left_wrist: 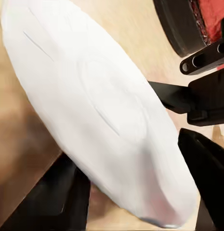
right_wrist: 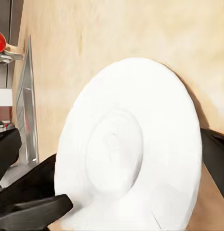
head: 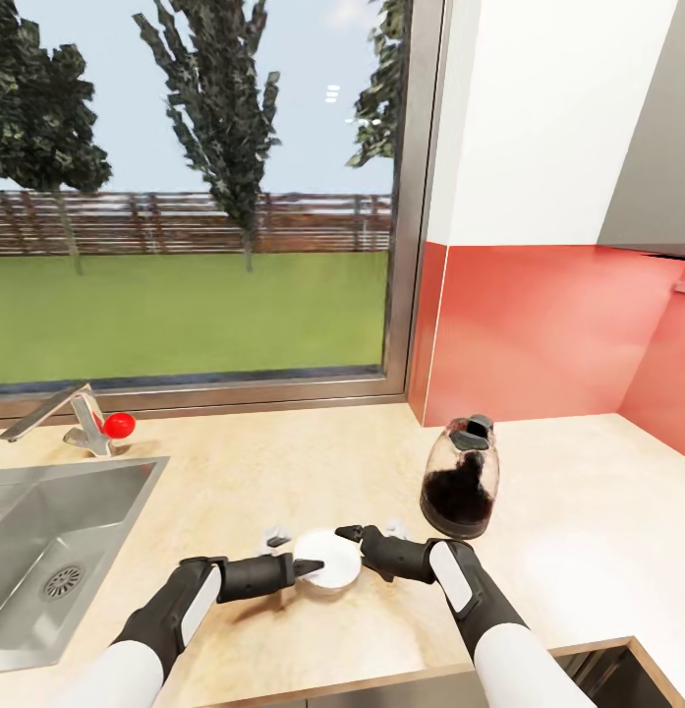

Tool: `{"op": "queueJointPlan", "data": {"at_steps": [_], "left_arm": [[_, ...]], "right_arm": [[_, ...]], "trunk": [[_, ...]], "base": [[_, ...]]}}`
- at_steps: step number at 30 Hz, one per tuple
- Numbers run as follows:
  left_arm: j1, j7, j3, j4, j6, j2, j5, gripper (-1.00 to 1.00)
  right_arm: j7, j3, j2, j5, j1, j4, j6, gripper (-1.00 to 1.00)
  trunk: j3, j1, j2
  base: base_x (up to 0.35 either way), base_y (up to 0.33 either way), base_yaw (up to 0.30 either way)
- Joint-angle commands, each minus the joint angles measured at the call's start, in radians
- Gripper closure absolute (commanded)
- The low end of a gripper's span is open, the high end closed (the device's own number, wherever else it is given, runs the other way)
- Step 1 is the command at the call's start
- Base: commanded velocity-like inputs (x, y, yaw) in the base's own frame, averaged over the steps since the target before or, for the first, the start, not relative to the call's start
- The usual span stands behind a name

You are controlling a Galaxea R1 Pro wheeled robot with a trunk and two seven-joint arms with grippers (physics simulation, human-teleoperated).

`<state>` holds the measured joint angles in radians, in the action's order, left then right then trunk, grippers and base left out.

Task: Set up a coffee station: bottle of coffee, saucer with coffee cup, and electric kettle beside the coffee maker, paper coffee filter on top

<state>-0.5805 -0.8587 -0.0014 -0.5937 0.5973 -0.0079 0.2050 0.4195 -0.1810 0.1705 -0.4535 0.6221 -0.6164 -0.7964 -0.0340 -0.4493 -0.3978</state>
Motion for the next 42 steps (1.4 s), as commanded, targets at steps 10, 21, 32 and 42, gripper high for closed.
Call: {"op": "queueJointPlan", "data": {"at_steps": [10, 21, 32, 42], "left_arm": [[-0.001, 0.0, 0.003, 0.0, 0.007, -0.001, 0.005, 1.0], [-0.001, 0.0, 0.003, -0.002, 0.007, -0.001, 0.005, 1.0], [-0.002, 0.0, 0.003, -0.011, 0.01, 0.001, 0.014, 1.0], [-0.001, -0.004, 0.003, -0.012, 0.01, 0.005, 0.034, 1.0]], "right_arm": [[0.001, -0.006, 0.001, 0.015, 0.001, 0.0, -0.006, -1.0], [0.001, -0.006, 0.001, 0.015, 0.001, 0.0, -0.005, -1.0], [0.001, -0.006, 0.0, 0.014, 0.001, -0.008, -0.005, -1.0], [0.049, -0.006, 0.0, 0.013, 0.001, -0.096, -0.006, -1.0]], "trunk": [[-0.003, -0.001, -0.002], [-0.003, -0.001, -0.002], [-0.003, -0.001, -0.002], [-0.003, -0.001, -0.002]], "base": [[0.0, 0.0, 0.0], [0.0, 0.0, 0.0], [0.0, 0.0, 0.0], [0.0, 0.0, 0.0]]}}
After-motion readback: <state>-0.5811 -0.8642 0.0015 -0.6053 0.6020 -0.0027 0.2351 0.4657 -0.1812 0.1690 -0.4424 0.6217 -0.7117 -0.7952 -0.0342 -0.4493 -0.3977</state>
